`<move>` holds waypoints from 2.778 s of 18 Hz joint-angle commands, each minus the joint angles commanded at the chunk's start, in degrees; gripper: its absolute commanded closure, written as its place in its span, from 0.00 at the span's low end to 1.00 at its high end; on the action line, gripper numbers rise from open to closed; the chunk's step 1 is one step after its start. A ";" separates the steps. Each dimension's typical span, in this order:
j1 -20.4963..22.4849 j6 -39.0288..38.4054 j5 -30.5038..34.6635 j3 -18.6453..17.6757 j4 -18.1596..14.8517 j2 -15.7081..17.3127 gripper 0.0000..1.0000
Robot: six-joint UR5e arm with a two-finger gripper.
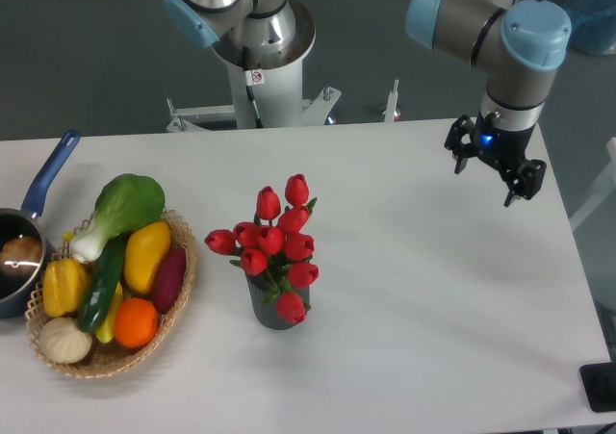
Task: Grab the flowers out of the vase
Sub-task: 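Move the open gripper down toward the red tulip stems in the vase, then close the gripper around the tulip stems above the vase rim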
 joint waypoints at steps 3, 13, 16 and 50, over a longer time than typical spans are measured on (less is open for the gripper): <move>-0.09 0.00 -0.09 0.00 0.00 0.00 0.00; 0.18 -0.52 -3.42 -3.43 0.79 1.23 0.00; 0.88 -2.80 -9.83 -3.86 1.05 1.23 0.00; -6.50 -2.81 -63.36 -15.47 0.26 1.49 0.00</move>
